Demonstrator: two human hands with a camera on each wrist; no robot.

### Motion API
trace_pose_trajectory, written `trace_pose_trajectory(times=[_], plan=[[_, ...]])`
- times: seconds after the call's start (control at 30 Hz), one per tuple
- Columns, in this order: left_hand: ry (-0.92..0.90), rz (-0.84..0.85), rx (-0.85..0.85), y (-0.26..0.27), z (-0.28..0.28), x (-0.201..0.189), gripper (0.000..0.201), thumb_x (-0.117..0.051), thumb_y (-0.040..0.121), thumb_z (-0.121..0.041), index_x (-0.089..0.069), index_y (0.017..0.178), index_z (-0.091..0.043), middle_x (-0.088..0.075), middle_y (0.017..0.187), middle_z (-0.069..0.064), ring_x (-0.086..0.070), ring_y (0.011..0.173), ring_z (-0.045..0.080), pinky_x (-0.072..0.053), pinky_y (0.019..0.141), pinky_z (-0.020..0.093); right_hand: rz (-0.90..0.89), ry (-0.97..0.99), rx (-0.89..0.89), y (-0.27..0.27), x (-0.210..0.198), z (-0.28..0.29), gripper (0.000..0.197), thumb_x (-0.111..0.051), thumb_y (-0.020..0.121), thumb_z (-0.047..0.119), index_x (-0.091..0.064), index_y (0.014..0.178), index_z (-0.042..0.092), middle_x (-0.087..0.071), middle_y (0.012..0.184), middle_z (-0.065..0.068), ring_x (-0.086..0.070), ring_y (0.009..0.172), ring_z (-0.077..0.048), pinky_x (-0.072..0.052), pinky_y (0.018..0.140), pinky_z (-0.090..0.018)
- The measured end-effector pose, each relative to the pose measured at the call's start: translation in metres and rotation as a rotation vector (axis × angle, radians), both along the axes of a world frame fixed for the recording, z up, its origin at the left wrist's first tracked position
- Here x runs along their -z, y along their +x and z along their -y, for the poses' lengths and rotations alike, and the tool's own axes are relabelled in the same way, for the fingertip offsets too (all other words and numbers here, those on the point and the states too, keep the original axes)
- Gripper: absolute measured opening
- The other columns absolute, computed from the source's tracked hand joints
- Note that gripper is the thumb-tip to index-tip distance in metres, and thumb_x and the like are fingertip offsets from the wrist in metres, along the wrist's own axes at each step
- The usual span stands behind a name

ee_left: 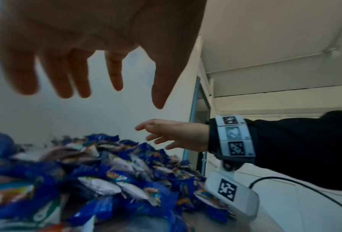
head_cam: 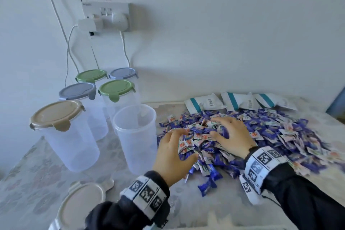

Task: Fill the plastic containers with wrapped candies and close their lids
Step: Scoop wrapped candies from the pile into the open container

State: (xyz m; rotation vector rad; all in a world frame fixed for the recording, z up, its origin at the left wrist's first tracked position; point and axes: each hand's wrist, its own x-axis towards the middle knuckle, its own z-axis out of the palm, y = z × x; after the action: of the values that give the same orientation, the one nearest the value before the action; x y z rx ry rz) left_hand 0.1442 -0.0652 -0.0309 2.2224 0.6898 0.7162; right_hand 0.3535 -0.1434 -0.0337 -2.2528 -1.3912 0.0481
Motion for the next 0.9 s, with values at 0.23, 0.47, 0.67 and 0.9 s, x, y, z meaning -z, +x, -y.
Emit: trace_pose_trajectory(times=[0.23, 0.47, 0.67, 0.9], plan=[[-0.227, -0.642, -0.178, 0.074, -0.022, 0.009, 0.096, -0.056, 0.07, -0.073, -0.004, 0.145, -0.043, 0.008, 0.156, 0.014, 0.001, 0.143, 0.039, -0.009, 0.112, 0.061, -0.017, -0.464, 0.192, 0.057, -0.009, 0.01, 0.09, -0.02, 0.056, 0.09, -0.014, 0.139, 0.058, -0.01, 0.158, -0.008, -0.003, 0.145, -0.035, -0.007, 0.113, -0.06], [-0.157, -0.772, -0.087, 0.094, -0.023, 0.016, 0.075, -0.045, 0.08, -0.072, -0.014, 0.142, -0.044, -0.008, 0.151, 0.02, -0.004, 0.14, 0.042, -0.015, 0.112, 0.051, 0.009, -0.538, -0.015, 0.062, -0.007, 0.005, 0.094, -0.02, 0.053, 0.095, -0.01, 0.139, 0.06, -0.017, 0.155, -0.005, -0.018, 0.141, -0.033, -0.022, 0.11, -0.058], [-0.033, -0.76, -0.152, 0.097, -0.019, 0.025, 0.047, -0.036, 0.097, -0.044, -0.023, 0.14, -0.027, -0.027, 0.136, 0.023, -0.024, 0.128, 0.041, -0.023, 0.106, 0.045, 0.087, -0.544, -0.113, 0.06, -0.01, 0.003, 0.072, -0.037, 0.076, 0.08, -0.022, 0.138, 0.049, -0.024, 0.147, -0.013, -0.032, 0.133, -0.034, -0.034, 0.102, -0.048], [-0.066, -0.661, -0.22, 0.094, -0.031, 0.021, 0.041, -0.037, 0.099, -0.036, -0.031, 0.135, -0.019, -0.039, 0.128, 0.026, -0.039, 0.119, 0.041, -0.034, 0.099, 0.042, 0.059, -0.47, -0.128, 0.063, -0.013, -0.003, 0.07, -0.036, 0.089, 0.066, -0.027, 0.145, 0.026, -0.03, 0.146, -0.01, -0.044, 0.126, -0.029, -0.043, 0.092, -0.036]])
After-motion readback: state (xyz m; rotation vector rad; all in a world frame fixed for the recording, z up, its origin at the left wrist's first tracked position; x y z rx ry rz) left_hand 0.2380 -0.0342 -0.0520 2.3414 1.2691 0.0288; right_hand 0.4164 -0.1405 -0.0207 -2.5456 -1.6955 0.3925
